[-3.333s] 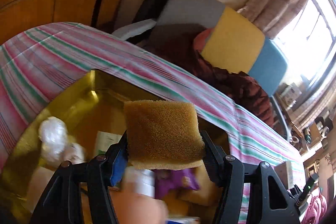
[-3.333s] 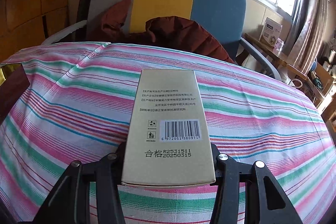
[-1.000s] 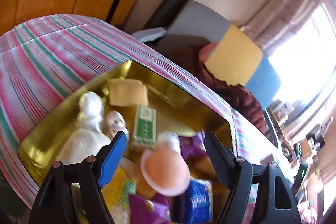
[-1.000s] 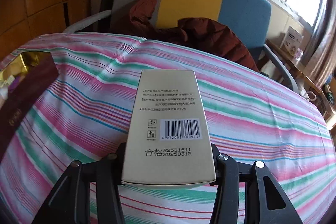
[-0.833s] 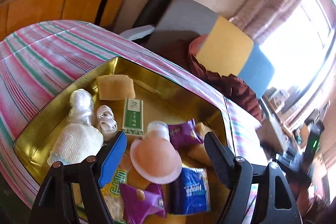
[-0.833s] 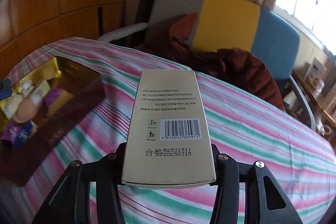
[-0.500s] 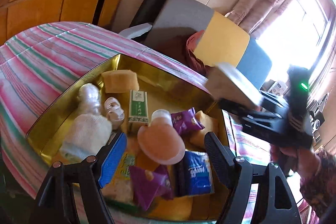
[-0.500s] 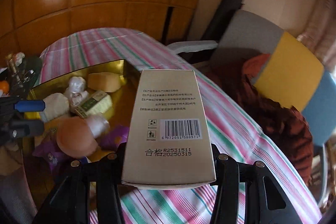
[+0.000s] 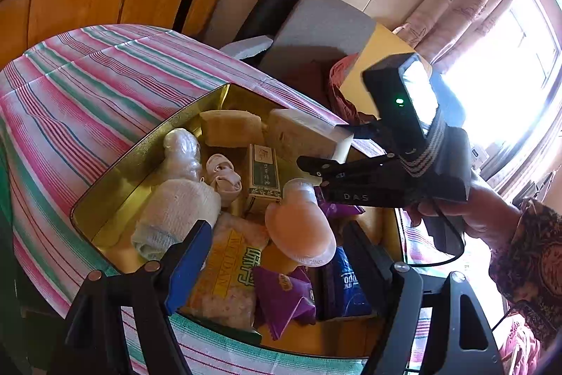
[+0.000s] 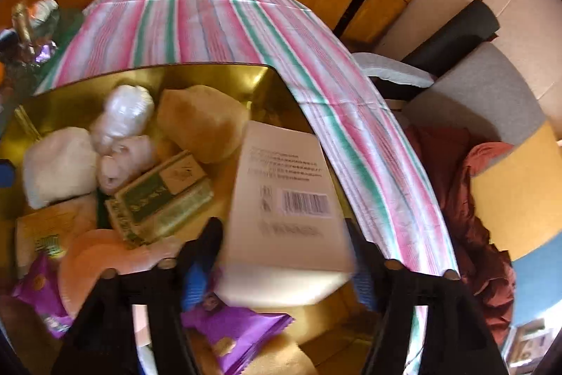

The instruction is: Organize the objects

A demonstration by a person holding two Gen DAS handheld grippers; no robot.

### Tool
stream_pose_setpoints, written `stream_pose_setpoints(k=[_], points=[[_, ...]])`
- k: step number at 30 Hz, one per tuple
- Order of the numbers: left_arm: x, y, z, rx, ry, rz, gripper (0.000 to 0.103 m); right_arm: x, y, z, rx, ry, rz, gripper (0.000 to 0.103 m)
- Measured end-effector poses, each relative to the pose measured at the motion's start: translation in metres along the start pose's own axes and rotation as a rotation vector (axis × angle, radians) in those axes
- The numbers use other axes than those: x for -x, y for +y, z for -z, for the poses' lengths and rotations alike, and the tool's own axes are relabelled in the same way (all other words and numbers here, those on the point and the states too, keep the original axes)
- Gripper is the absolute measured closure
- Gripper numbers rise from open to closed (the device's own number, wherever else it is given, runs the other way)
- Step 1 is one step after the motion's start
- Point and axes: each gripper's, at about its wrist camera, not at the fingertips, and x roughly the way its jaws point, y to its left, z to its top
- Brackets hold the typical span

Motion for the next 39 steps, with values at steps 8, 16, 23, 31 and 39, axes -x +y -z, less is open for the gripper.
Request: stream_pose_setpoints(k=[8,16,23,31,39], points=[[-0.004,-0.012,0.004,-0.034,0.005,-0.038,0.025,0.034,-0.028,0.044,-0.341,-0.062,0.026,0.008],[-0.007,-0.022,0.006,-0.026,0.043,-0.092,0.025,0.067,-0.032,0.099,-0.625,-0.018,0.024,0.003],[0.004,-0.031,0.006,-0.069,0.001,-0.166,0.025,0.100,-0.001,0.118,-0.672,-0.028,0.048,0.000],[0.025,-0.029,-0.006,-0.115,-0.088,-0.303,0.025,0.125,0.027,0.111,-0.725,-0.049,0.079,0.000],[0.043,-0.039,-0.013,-0.170,-0.124,-0.358,0.025,0.142,0.038,0.103,-0.758,-0.062,0.106,0.000]])
